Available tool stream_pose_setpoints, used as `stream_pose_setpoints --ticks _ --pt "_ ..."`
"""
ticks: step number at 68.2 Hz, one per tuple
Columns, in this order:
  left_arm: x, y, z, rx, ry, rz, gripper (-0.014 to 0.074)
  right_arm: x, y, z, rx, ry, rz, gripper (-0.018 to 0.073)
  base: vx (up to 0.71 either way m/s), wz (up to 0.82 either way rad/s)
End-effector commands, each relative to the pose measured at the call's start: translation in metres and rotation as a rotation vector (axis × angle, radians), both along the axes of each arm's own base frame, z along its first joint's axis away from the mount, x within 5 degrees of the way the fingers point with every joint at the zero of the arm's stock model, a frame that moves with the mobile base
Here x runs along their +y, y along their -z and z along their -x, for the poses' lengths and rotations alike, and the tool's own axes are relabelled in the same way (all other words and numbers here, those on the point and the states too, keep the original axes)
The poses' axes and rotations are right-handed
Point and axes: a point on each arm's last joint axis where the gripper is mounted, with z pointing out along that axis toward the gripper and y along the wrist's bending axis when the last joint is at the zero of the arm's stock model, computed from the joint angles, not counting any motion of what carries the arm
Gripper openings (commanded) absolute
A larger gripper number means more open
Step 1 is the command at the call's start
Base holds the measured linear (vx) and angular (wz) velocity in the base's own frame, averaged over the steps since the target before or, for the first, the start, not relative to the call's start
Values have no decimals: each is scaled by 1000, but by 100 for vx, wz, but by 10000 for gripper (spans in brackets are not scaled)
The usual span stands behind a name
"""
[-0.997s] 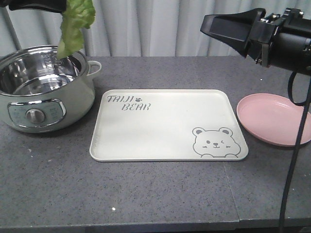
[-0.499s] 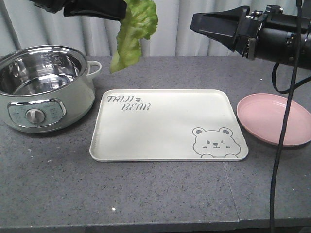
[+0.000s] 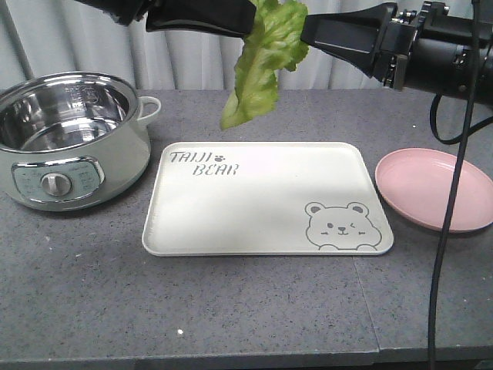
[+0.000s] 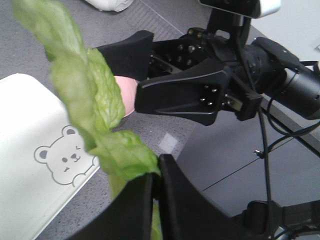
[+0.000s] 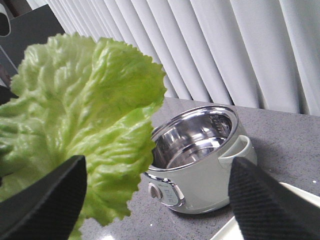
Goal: Transfer vegetables to tray and serve
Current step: 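Carry the lettuce leaf with the left gripper toward the right gripper, then grasp the lettuce leaf with the right gripper and release the left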
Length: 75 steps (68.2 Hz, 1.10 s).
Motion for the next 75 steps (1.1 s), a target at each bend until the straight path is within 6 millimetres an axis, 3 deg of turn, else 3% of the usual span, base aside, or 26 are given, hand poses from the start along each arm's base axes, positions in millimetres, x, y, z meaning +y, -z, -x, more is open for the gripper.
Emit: stream_pose_setpoints --ticks 1,49,58,75 --pt "2 -28 20 -68 19 134 -6 -2 -29 9 -62 -12 -142 559 0 0" --pt "-2 -30 23 -53 48 168 -6 2 -31 17 -83 -110 -152 532 0 0" --pt "-2 -30 24 -52 49 167 -6 4 -32 21 -124 -150 -141 420 0 0" --pt "-2 -29 24 -46 58 156 -6 4 -32 22 -157 -164 -129 13 0 0"
